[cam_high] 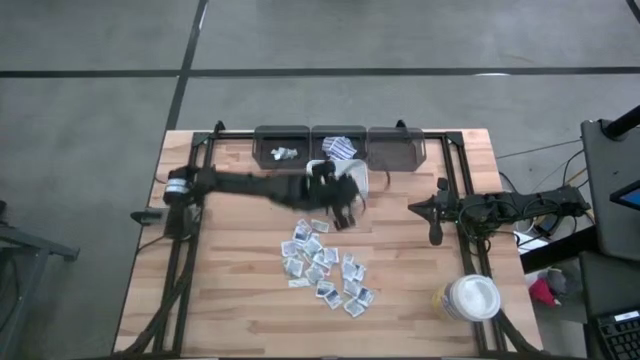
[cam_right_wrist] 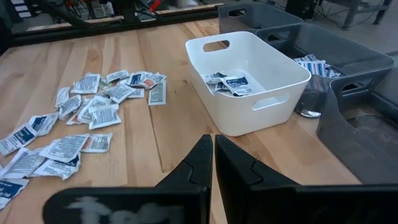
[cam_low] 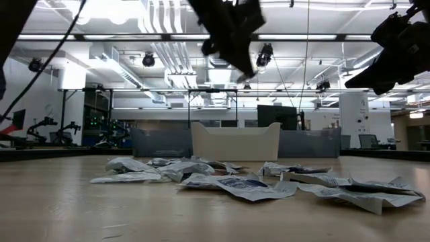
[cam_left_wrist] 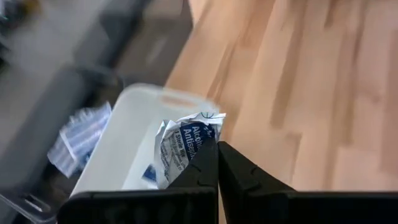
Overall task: Pick & Place First Aid Supplies
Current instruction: Put the blue alcohol pad into the white bin
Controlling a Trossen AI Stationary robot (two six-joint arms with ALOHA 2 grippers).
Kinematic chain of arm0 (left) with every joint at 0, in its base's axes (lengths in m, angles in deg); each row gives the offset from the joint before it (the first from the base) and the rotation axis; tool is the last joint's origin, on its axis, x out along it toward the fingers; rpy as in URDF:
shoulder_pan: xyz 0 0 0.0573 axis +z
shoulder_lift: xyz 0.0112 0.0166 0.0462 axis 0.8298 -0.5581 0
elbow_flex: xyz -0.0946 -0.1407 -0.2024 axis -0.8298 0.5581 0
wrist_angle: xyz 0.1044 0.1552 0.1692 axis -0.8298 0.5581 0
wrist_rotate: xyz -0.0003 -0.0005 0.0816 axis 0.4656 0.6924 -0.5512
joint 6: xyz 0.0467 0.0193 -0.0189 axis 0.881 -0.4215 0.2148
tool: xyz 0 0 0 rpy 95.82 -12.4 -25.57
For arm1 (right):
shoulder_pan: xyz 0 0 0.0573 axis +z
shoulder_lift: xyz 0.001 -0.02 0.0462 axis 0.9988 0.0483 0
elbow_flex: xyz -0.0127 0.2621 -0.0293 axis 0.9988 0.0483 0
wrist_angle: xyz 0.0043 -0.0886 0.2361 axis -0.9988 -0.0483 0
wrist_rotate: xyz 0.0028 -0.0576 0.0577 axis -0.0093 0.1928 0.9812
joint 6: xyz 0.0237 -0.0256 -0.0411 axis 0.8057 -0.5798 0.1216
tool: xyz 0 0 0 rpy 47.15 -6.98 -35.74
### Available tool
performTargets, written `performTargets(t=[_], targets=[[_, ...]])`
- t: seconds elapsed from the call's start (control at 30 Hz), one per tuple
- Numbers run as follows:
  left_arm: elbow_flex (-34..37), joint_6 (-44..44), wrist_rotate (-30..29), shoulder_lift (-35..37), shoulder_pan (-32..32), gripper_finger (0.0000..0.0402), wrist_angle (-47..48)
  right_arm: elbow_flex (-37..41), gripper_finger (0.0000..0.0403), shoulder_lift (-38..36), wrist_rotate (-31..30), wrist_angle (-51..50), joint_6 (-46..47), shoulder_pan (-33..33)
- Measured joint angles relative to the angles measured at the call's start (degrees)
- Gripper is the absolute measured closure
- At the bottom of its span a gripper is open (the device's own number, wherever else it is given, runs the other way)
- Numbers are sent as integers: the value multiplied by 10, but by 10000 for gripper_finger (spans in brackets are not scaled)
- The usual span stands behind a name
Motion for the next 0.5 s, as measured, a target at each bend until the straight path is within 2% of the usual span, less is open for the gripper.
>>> performTargets(t=[0.1,0.27,0.5], targets=[[15,28,97,0,66,401,9,0,385,0,0,0,5,0],[30,74,225,-6,147,402,10,0,385,0,0,0,9,0],[38,85,314,-63,183,402,18,0,385,0,-1,0,11,0]])
